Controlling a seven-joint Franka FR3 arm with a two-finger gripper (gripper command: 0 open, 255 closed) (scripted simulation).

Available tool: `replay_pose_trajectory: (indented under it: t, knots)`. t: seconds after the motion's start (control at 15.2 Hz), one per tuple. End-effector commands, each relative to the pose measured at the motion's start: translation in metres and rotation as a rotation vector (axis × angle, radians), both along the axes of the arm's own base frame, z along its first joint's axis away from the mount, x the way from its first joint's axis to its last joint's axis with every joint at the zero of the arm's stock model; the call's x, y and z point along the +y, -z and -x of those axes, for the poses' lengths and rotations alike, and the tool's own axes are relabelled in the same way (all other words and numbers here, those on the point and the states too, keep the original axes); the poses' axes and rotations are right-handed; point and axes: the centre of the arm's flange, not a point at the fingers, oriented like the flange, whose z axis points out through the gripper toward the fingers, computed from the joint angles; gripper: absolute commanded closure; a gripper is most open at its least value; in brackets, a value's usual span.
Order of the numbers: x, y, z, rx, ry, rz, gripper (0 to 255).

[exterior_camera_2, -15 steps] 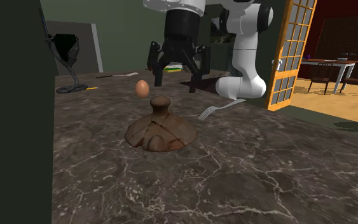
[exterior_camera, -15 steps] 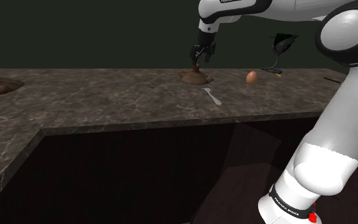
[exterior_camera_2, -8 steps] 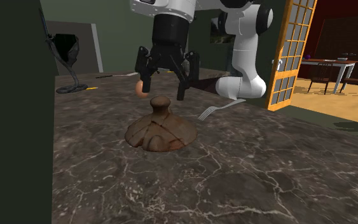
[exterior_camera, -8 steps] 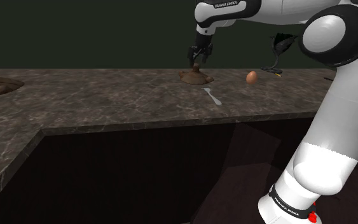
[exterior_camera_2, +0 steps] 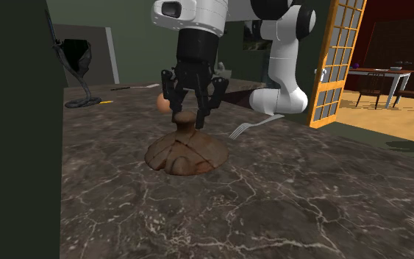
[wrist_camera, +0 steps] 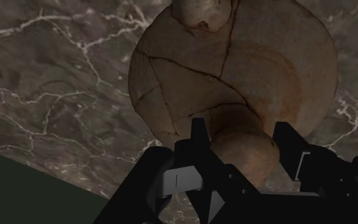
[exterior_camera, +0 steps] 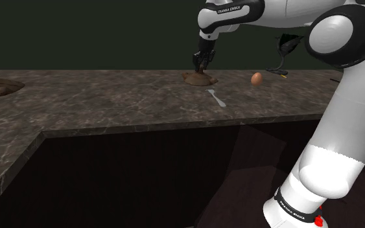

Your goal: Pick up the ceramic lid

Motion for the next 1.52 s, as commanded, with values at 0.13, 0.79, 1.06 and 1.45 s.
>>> replay_pose_trajectory:
  t: [0.13,0.79,1.06,1.45]
  knots:
    - [0.000,0.001,0.000,0.001,0.000,0.000,255]
    - [-0.001,-0.036,0.000,0.001,0.000,0.000,255]
    - [-0.001,-0.057,0.000,0.001,0.000,0.000,255]
    - [-0.001,-0.079,0.000,0.001,0.000,0.000,255]
